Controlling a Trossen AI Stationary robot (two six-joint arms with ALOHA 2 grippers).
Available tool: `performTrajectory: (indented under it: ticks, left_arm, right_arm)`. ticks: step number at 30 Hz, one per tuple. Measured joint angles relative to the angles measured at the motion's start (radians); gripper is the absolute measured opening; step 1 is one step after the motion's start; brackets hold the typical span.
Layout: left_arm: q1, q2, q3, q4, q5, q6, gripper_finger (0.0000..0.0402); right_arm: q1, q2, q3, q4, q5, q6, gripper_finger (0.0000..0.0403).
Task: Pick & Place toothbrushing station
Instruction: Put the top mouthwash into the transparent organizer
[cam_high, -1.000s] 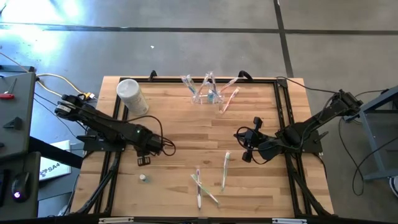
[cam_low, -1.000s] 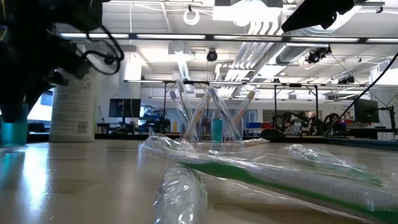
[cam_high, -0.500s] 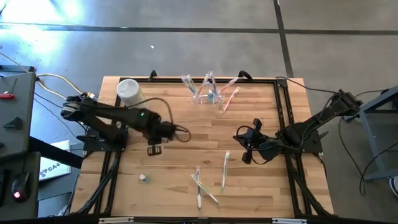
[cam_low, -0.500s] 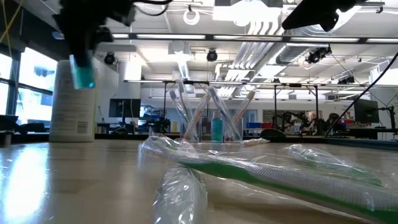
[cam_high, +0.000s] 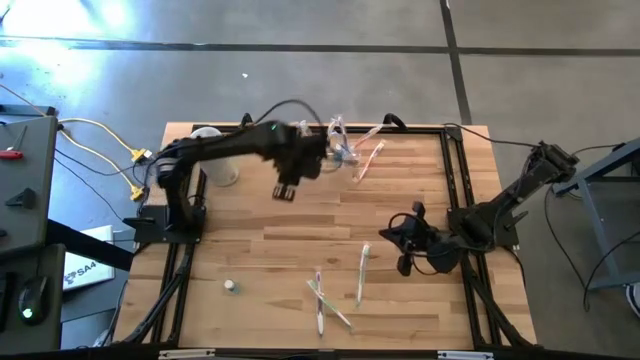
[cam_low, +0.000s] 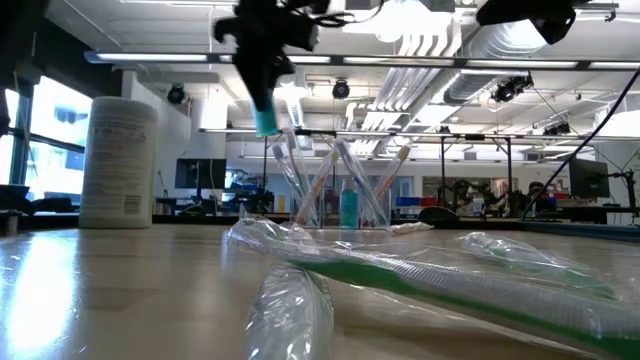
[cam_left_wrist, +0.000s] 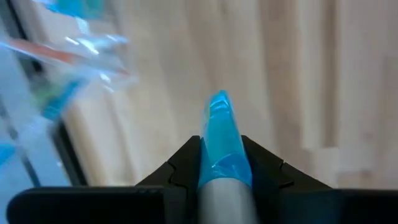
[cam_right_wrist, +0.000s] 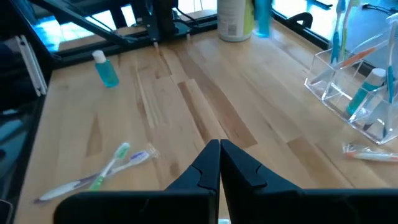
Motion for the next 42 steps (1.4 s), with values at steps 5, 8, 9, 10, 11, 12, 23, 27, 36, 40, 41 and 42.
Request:
performTrajectory:
  ticks: [5,8,9,10,11,12,23,27,36,40,41,42]
  left_arm:
    - [0.097,0.152,0.192,-0.006,0.007,0.108,0.0082]
    - [0.131,0.245,0.302,-0.018,0.034,0.166,0.0082]
    - [0.139,0.274,0.335,-0.018,0.042,0.183,0.0082]
    - [0.143,0.297,0.363,-0.020,0.045,0.199,0.0082]
    - [0.144,0.320,0.387,-0.020,0.046,0.212,0.0082]
    - [0.145,0.342,0.409,-0.020,0.050,0.227,0.0082]
    - [0.155,0.394,0.461,0.065,0.059,0.320,0.0082]
    - [0.149,0.389,0.460,-0.004,0.069,0.270,0.0082]
    - [-0.051,0.353,0.460,-0.178,0.086,0.221,0.0082]
    - [-0.207,0.326,0.460,-0.174,0.083,0.241,0.0082]
    - [-0.248,0.319,0.460,-0.174,0.080,0.252,0.0082]
    - [-0.289,0.313,0.460,-0.174,0.069,0.256,0.0082]
  right_arm:
    - [0.049,0.000,0.000,-0.001,0.054,0.047,0.0003]
    - [0.063,0.000,0.000,-0.005,0.080,0.057,0.0003]
    - [0.066,0.000,0.000,-0.007,0.089,0.057,0.0004]
    - [0.068,0.000,0.000,-0.007,0.093,0.057,0.0004]
    - [0.068,0.000,0.000,-0.007,0.096,0.056,0.0004]
    - [0.068,0.000,0.000,-0.009,0.101,0.056,0.0004]
    - [0.066,0.000,0.000,-0.053,0.137,0.062,0.0004]
    - [0.066,0.000,0.000,-0.059,0.136,0.075,0.0004]
    - [0.065,0.000,0.000,-0.060,0.116,0.075,0.0004]
    - [0.065,0.000,0.000,-0.068,0.076,0.074,0.0004]
    - [0.065,0.000,0.000,-0.075,0.067,0.074,0.0004]
    - [0.065,0.000,0.000,-0.082,0.055,0.072,0.0004]
